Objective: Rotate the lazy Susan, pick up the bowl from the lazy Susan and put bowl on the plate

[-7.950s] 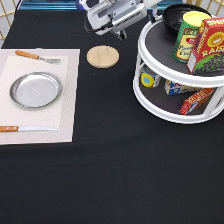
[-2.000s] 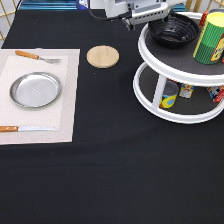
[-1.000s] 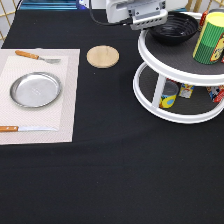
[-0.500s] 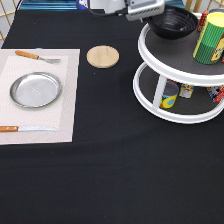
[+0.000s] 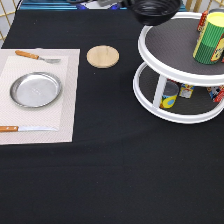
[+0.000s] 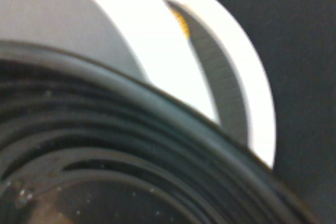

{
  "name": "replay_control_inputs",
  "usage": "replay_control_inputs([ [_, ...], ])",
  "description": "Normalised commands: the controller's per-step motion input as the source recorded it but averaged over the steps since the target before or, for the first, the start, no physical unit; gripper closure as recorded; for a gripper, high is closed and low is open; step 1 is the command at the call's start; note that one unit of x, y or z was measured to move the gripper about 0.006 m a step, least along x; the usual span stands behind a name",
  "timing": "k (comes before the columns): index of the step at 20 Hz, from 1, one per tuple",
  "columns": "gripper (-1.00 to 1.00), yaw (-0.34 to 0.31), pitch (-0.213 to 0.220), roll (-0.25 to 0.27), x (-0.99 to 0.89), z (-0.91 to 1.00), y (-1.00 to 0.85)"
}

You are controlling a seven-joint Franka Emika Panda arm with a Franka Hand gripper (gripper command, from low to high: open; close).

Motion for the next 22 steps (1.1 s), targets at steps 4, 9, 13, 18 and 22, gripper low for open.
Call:
replay_control_inputs([
  [4,1.0,0.0,-0.094,0.001,0.21,-0.11,-1.0],
  [9,1.0,-0.068,-0.126,0.0,0.09,-0.23,-0.85],
  [13,1.0,-0.211,-0.126,0.0,-0.01,-0.26,-0.48],
  [18,1.0,-0.311,-0.082,0.0,-0.12,-0.23,-0.21],
  [22,1.0,-0.305,-0.096,0.0,-0.12,-0.28,-0.22],
])
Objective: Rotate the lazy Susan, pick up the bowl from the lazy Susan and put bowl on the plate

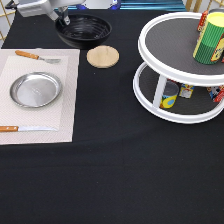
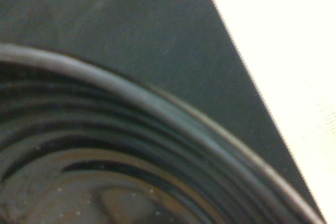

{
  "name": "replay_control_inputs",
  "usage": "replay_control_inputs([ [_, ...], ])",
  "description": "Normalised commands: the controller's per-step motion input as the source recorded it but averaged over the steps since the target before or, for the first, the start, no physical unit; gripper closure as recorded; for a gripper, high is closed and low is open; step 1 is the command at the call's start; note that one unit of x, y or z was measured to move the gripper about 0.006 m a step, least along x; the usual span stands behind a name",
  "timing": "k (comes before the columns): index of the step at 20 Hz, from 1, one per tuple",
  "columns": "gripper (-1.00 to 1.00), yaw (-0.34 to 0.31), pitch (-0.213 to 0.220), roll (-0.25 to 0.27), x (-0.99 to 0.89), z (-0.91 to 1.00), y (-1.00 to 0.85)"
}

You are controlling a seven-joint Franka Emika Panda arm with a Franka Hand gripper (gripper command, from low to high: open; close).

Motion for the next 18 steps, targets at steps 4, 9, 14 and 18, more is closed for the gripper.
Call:
replay_control_inputs([
  [4,1.0,-0.302,-0.069,0.0,-0.16,-0.2,-0.23],
  [9,1.0,-0.286,-0.044,0.0,-0.19,-0.13,-0.27],
  [14,1.0,-0.216,-0.033,0.0,-0.17,-0.11,-0.46],
  [18,1.0,-0.278,-0.032,0.0,-0.29,-0.15,-0.29],
])
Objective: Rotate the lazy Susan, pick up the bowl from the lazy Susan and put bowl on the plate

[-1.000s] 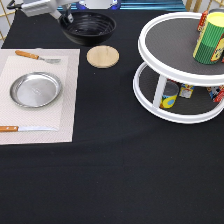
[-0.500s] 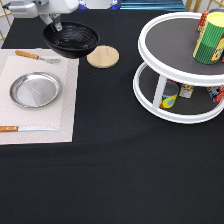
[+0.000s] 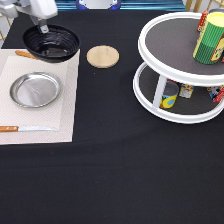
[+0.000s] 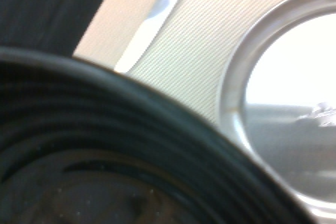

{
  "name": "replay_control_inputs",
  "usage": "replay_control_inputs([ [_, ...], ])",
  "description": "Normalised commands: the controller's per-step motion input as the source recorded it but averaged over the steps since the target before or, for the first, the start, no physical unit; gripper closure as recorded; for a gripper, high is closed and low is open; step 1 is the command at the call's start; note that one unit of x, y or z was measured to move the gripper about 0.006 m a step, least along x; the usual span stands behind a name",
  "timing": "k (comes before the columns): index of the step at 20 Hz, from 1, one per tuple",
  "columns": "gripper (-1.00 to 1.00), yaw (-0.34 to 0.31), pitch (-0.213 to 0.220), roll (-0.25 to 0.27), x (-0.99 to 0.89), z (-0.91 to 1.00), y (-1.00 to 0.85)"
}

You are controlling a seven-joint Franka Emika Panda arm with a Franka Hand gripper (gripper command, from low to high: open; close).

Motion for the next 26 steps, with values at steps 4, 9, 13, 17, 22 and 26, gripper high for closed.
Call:
replay_control_inputs([
  [4,1.0,-0.303,0.0,0.0,-0.32,-0.24,-0.22],
  [9,1.0,-0.314,-0.002,-0.035,-0.28,-0.49,-0.14],
  [13,1.0,-0.306,-0.01,-0.115,-0.27,-0.62,-0.06],
  [17,1.0,-0.267,0.0,-0.138,-0.09,-0.5,0.02],
  [22,1.0,-0.044,0.104,-0.143,0.31,-0.28,0.28],
  [26,1.0,0.035,0.11,-0.101,0.1,-0.31,0.36],
])
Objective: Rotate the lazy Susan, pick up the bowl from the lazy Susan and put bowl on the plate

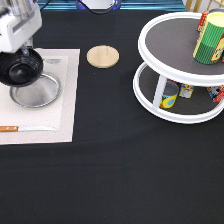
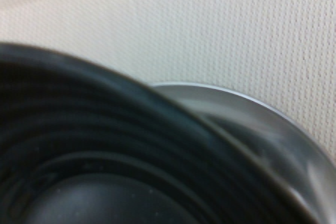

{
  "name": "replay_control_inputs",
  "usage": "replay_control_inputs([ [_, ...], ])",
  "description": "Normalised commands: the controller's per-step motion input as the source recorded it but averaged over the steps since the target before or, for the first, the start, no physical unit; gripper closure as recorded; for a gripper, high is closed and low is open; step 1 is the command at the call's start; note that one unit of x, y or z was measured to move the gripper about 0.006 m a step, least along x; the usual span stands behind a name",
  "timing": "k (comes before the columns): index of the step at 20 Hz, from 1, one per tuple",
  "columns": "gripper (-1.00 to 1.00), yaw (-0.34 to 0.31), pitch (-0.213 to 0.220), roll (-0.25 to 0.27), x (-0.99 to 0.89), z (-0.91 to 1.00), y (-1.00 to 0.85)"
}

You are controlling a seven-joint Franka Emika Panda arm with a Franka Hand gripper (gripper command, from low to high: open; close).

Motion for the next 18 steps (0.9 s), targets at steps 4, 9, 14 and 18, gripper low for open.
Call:
replay_control_inputs([
  [4,1.0,0.045,0.088,-0.033,-0.05,-0.43,0.06],
  [9,1.0,0.039,0.1,0.001,-0.05,-0.07,-0.17],
  [14,1.0,0.006,0.106,0.014,0.2,0.06,-0.18],
  [18,1.0,0.003,0.119,0.025,0.37,-0.03,-0.17],
])
